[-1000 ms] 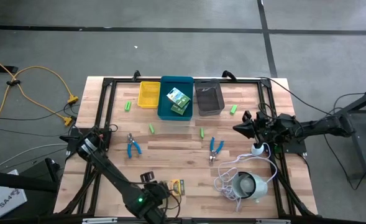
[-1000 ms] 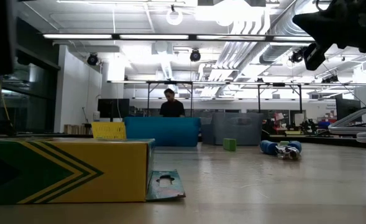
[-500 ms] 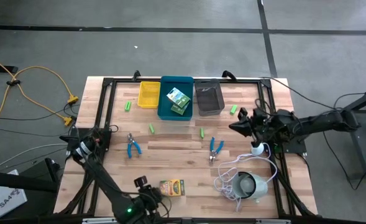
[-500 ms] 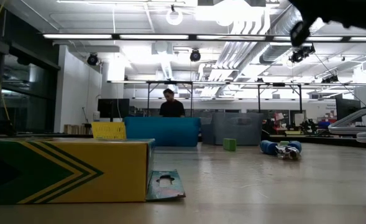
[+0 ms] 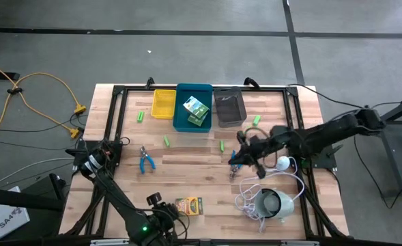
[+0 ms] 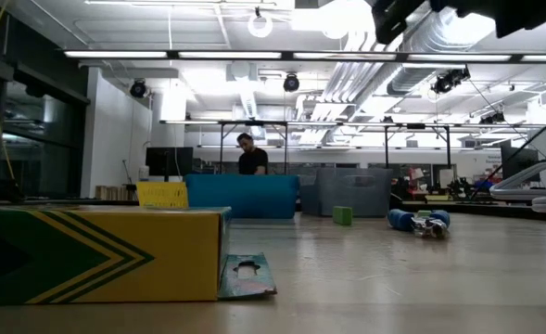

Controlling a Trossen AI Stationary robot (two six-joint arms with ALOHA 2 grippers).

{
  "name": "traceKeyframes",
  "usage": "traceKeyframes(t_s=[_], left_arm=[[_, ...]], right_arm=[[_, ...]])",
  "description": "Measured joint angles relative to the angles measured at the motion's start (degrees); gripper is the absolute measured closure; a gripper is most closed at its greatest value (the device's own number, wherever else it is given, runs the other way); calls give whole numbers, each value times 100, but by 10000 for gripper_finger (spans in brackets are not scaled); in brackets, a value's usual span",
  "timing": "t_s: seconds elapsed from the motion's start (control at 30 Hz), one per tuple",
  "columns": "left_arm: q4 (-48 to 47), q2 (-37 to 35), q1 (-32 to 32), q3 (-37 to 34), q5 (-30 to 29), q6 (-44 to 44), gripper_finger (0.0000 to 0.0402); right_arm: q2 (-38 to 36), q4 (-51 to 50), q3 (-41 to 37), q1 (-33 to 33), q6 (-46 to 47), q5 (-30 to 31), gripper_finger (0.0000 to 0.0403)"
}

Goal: Pick & Place School Supplies
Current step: Put the crayon box into the blue bin

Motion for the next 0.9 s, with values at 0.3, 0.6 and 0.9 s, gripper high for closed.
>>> traceKeyframes(t_s=[0.3,0.6,0.9], left_arm=[[-99,-2,55,0,254,-97,264],[-361,-275,-27,-4,-350,486,264],[137,-759,501,-883,-25,1718,264]], right_arm=[[931,-1,552,189,-383,10,400],[1351,-383,1060,341,-378,220,400],[1354,-796,1058,622,-320,934,400]])
